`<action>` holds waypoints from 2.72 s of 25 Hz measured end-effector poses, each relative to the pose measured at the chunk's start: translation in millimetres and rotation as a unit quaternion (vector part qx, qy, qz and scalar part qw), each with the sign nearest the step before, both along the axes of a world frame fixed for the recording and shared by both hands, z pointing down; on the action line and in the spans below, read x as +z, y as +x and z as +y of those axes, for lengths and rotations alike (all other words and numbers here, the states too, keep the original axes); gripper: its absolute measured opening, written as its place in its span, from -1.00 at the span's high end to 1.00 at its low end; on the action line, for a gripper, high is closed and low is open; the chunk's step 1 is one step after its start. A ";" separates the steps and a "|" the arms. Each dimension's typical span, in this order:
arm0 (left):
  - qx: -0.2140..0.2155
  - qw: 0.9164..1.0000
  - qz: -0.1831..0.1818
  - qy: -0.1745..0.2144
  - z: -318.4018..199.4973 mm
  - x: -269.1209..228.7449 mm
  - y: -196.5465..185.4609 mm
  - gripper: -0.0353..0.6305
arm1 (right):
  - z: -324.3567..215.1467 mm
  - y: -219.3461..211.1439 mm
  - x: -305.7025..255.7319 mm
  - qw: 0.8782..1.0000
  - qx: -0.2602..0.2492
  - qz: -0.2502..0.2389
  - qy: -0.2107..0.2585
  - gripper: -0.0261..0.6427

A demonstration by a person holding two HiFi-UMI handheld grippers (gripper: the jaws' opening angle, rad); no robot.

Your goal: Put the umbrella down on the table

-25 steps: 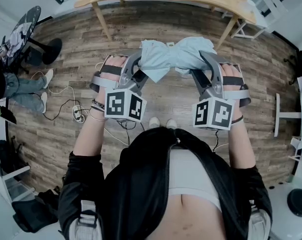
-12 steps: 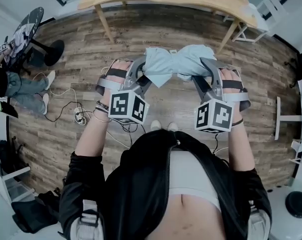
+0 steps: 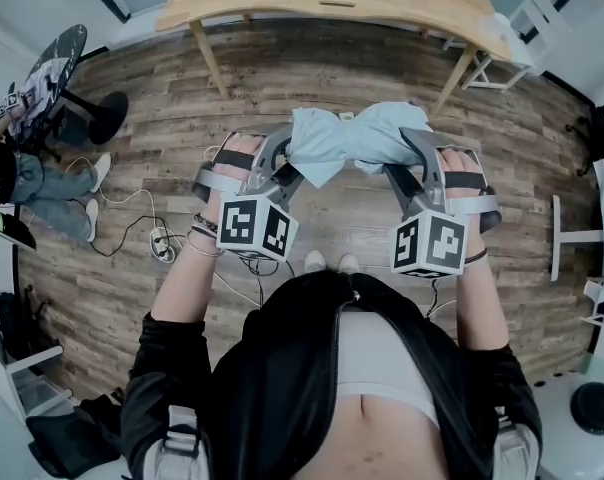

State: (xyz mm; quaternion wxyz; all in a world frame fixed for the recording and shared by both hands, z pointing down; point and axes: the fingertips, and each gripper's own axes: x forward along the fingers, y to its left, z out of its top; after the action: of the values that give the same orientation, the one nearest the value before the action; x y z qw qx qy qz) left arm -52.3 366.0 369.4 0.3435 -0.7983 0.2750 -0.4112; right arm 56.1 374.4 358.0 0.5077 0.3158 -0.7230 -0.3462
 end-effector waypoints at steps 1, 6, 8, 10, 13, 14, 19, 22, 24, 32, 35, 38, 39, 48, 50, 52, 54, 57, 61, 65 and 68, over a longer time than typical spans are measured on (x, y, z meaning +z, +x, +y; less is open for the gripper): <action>0.002 1.000 0.000 0.001 0.5 -0.2 -2.0 0.25 | 0.6 -1.9 0.1 1.000 -0.001 0.001 0.003 0.11; 0.008 1.000 -0.002 -0.002 0.6 1.9 -11.6 0.25 | 2.7 -11.9 2.2 1.000 0.006 -0.003 0.002 0.11; 0.011 1.000 -0.004 -0.003 1.3 4.0 -16.1 0.25 | 3.3 -16.3 5.1 1.000 0.006 -0.003 0.001 0.11; 0.014 1.000 -0.004 -0.004 1.7 4.9 -20.5 0.25 | 4.7 -20.8 4.8 1.000 0.011 -0.004 0.000 0.11; 0.018 1.000 -0.002 -0.003 -0.3 4.1 -25.1 0.25 | 3.8 -25.3 3.9 1.000 0.016 -0.004 0.002 0.11; 0.019 1.000 -0.001 -0.004 -1.7 4.3 -25.3 0.25 | 2.9 -25.7 3.7 1.000 0.019 -0.004 0.001 0.11; 0.026 1.000 0.002 -0.010 -9.4 9.4 -20.2 0.25 | -3.3 -21.1 7.1 1.000 0.026 -0.001 -0.005 0.11; 0.027 1.000 0.002 -0.008 -19.3 10.4 -16.6 0.25 | -12.6 -17.7 8.0 0.999 0.031 -0.004 -0.007 0.11; 0.027 1.000 0.003 -0.009 -26.8 11.8 -13.8 0.25 | -20.4 -14.9 9.9 1.000 0.028 -0.002 -0.005 0.11; 0.022 1.000 0.001 -0.003 -83.7 9.4 -1.8 0.25 | -77.0 -3.4 5.4 1.000 0.027 -0.010 -0.007 0.12; 0.019 1.000 0.001 0.001 -113.8 6.0 4.3 0.25 | -107.9 3.0 2.8 1.000 0.021 -0.010 -0.003 0.13; 0.015 1.000 0.002 0.002 -146.8 3.1 13.2 0.25 | -142.0 12.0 -0.1 1.000 0.014 -0.008 -0.001 0.13; 0.013 1.000 0.003 0.001 -157.2 2.9 16.5 0.25 | -152.7 15.3 -0.7 1.000 0.014 -0.009 -0.002 0.13; 0.000 1.000 0.008 0.000 -235.1 -3.6 46.3 0.25 | -232.8 45.0 -8.4 1.000 0.001 -0.006 -0.002 0.13; -0.004 1.000 0.008 -0.001 -246.3 -3.2 51.8 0.25 | -244.7 50.6 -9.0 1.000 -0.002 -0.005 -0.003 0.13; -0.009 1.000 0.009 -0.001 -255.8 -3.3 57.9 0.25 | -255.3 56.8 -9.1 1.000 -0.006 -0.005 -0.002 0.14; -0.013 1.000 0.008 0.000 -264.2 -4.8 62.9 0.25 | -265.0 62.0 -10.0 1.000 -0.010 -0.006 0.000 0.14; -0.016 1.000 0.010 -0.002 -273.4 -4.8 63.3 0.25 | -275.1 62.4 -9.9 1.000 -0.016 -0.005 -0.002 0.14; -0.017 1.000 0.011 -0.008 -281.1 -0.6 58.3 0.25 | -283.3 57.3 -5.7 1.000 -0.019 -0.006 -0.007 0.14; -0.018 1.000 0.008 -0.010 -287.6 0.9 57.8 0.25 | -290.2 56.9 -3.8 1.000 -0.017 -0.009 -0.011 0.14; -0.022 1.000 0.004 -0.011 -292.5 0.5 56.3 0.25 | -295.7 55.8 -3.6 1.000 -0.018 -0.011 -0.013 0.14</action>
State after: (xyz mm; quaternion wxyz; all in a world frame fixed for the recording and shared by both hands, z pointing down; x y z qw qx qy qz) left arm 4.1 73.5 369.9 0.3248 -0.7976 0.2893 -0.4180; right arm 111.9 78.6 354.4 0.4972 0.3002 -0.7387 -0.3422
